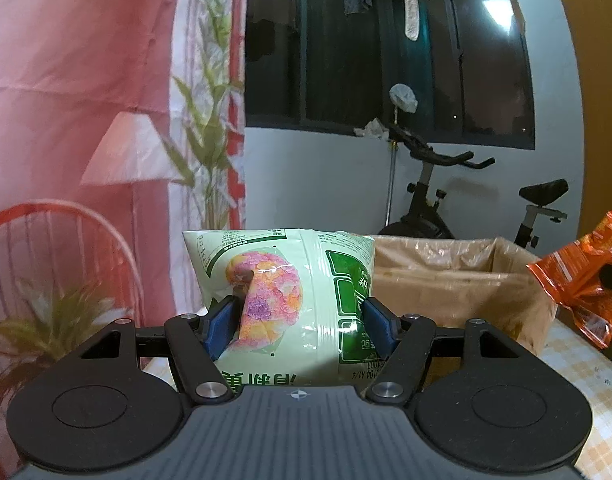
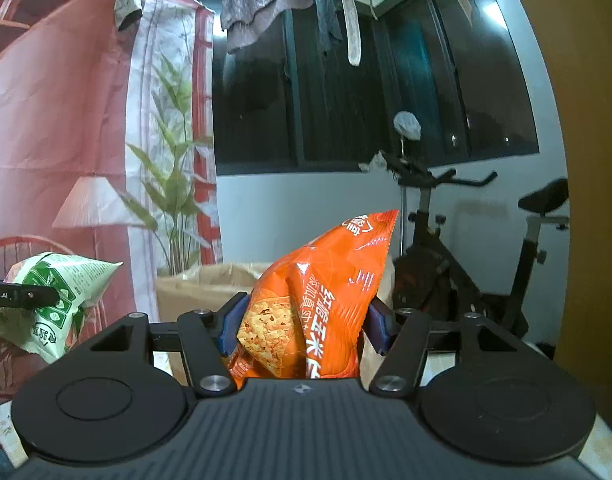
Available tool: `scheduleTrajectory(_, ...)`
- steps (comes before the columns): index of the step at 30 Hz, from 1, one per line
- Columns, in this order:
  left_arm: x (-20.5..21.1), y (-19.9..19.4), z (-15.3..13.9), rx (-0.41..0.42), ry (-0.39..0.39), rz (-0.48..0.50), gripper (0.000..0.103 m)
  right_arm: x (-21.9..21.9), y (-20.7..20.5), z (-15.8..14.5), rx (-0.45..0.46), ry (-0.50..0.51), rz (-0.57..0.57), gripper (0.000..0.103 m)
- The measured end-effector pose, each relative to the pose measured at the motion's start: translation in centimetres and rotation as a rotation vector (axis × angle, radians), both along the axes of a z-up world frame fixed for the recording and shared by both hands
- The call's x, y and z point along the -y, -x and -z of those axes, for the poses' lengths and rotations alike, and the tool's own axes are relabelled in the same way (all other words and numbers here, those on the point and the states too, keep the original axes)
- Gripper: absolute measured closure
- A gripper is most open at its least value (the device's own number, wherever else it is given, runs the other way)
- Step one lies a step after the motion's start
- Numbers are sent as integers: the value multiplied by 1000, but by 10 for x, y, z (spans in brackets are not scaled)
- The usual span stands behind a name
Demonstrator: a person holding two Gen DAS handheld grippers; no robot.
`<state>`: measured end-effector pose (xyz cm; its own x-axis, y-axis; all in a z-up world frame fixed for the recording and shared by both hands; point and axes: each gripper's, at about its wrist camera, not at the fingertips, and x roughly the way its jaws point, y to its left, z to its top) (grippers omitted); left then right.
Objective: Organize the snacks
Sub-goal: 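Carry both bags over the box and open the left tool to drop the green-white bag, then open the right tool to drop the orange bag into the box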
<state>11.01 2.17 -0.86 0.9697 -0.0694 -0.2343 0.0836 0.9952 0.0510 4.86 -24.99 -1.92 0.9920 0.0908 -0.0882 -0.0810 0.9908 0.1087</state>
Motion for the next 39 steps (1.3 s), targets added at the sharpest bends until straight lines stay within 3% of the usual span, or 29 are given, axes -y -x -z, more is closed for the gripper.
scheduleTrajectory(12,45,-65,-29,64,-24,108,33,17,-61,-27,26,31,-13,41)
scheduleTrajectory(17,75,-112,-33,27,-40,177,33,27,-97,-35,14,30,-9,41)
scheduleTrajectory(22,101,-157,-23,-37,-43,222,33,31,-144,-37,-67,24,-19,41)
scheduleTrajectory(27,120,-194,-10,-68,-94,219,32,28,-182,-31,-177,28,-30,41)
scheduleTrajectory(31,130,-217,4,-144,-136,243,31,31,-200,-24,-254,-4,-46,41)
scheduleTrajectory(34,129,-226,13,-195,-137,271,29,32,-206,-20,-290,-5,-50,38)
scheduleTrajectory(36,127,-227,15,-213,-134,281,20,33,-210,-18,-322,-16,-56,34)
scheduleTrajectory(39,119,-223,13,-207,-129,269,20,37,-211,-17,-359,-49,-54,30)
